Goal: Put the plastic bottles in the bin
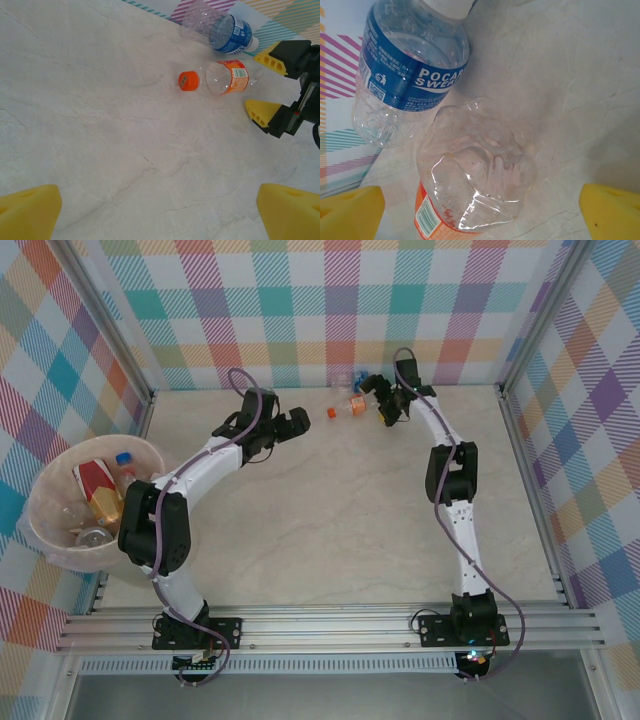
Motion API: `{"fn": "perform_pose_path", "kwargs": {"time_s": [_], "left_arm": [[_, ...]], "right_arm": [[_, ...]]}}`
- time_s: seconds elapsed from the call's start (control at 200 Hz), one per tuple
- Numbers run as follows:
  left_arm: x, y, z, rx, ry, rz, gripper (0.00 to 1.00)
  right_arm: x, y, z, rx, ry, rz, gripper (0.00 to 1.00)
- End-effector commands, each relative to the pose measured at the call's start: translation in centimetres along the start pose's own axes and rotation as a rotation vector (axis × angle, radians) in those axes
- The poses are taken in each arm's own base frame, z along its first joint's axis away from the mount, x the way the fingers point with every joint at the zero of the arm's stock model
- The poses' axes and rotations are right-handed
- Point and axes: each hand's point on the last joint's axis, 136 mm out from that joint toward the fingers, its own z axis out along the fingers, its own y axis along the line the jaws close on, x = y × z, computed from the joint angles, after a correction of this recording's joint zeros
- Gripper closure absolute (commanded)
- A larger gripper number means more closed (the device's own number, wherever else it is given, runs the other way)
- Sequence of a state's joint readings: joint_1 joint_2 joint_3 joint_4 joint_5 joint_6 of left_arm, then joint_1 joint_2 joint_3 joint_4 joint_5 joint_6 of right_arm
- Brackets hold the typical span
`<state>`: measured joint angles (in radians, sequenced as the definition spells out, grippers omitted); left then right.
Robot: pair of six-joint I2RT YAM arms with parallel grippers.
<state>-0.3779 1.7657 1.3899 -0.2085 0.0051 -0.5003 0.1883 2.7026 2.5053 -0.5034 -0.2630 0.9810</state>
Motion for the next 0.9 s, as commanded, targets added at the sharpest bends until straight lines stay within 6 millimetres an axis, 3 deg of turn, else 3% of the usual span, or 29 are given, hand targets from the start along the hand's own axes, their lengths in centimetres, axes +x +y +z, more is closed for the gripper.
{"fn": "perform_pose_path", "kwargs": {"time_s": [0.0,0.305,0.515,0.675,0.895], "left_arm": [[-0.8,0.4,-1.1,-0.008,-0.03,0.015,0.0],[-0.2,0.7,-0.7,-0.011,-0.009,0.013,0.0],[0.0,0.7,-0.5,-0.005,0.005,0.024,0.0],[0.2,-0.1,-0.6,0.033,0.025,0.07,0.0],[-0.2,-0.9,-2.4,0.066,0.015,0.165,0.0]], "right_arm": [[0.7,-0.5,1.6,-0.005,0.008,0.068,0.01],[0.2,-2.9,4.1,0.051,-0.067,0.127,0.16],[0.4,-1.9,5.4,-0.016,-0.048,0.115,0.32],[0.0,1.0,4.4,-0.106,-0.05,0.028,0.46],[0.7,6.1,-0.1,-0.237,-0.029,-0.129,0.55]]}}
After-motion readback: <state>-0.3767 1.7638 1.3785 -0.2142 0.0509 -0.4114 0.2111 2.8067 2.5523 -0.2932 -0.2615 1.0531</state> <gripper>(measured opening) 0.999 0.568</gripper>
